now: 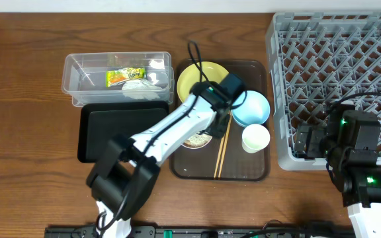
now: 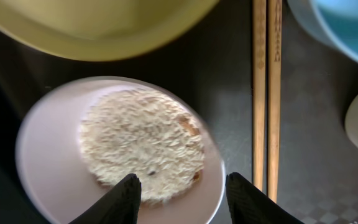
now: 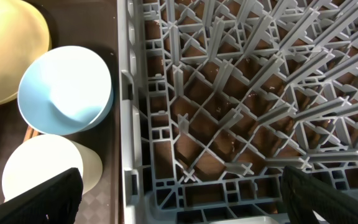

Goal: Sort waste into correct bins and load items into the dishwasher rack
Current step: 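Grasp the rim of the white rice bowl with the left gripper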

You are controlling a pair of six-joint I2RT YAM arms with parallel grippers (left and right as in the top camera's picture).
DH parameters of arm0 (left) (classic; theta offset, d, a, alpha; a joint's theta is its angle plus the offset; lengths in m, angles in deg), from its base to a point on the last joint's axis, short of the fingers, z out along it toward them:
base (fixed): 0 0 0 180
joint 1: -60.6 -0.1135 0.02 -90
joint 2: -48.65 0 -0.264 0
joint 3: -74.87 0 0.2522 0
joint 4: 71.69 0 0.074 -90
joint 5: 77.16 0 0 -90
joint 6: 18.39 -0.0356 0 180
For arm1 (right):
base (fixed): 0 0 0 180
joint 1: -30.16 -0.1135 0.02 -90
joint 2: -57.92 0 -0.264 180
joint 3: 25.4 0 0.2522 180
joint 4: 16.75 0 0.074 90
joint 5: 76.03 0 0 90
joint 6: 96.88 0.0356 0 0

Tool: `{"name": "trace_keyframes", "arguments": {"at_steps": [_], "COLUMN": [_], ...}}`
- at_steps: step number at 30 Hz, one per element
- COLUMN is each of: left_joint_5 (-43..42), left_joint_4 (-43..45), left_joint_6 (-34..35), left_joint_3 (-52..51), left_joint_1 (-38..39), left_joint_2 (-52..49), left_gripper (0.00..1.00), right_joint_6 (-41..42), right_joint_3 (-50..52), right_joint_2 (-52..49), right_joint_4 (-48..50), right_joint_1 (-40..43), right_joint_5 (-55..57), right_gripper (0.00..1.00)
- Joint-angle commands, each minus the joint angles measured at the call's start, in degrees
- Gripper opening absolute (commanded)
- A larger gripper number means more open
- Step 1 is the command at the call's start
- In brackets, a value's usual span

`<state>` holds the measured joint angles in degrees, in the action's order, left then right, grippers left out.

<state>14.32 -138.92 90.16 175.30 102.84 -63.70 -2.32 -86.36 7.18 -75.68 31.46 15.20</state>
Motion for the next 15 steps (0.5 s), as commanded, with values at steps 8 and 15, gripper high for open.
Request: {"name": "trace_keyframes", "arguments": {"at_steps": [8, 15], "left_joint_5": [0.04, 0.07], "left_joint_4": [1.05, 2.93], "left_joint_6": [-0.48, -0.48], "left_joint_3": [-0.48, -0.50], "left_joint_1": [1.51, 1.51], "left_joint_2": [-5.33, -6.38], "left_gripper": [0.47, 0.30], "right_joint_6": [0.57, 0.57], "right_joint_3": [-1.22, -1.22], "right_joint_2": [0.26, 0.26], "right_joint_4": [0.07, -0.11], "right_joint_1": [-0.96, -0.96], "right_joint_5": [-0.24, -0.22], "right_gripper": [0.99, 0.99]}}
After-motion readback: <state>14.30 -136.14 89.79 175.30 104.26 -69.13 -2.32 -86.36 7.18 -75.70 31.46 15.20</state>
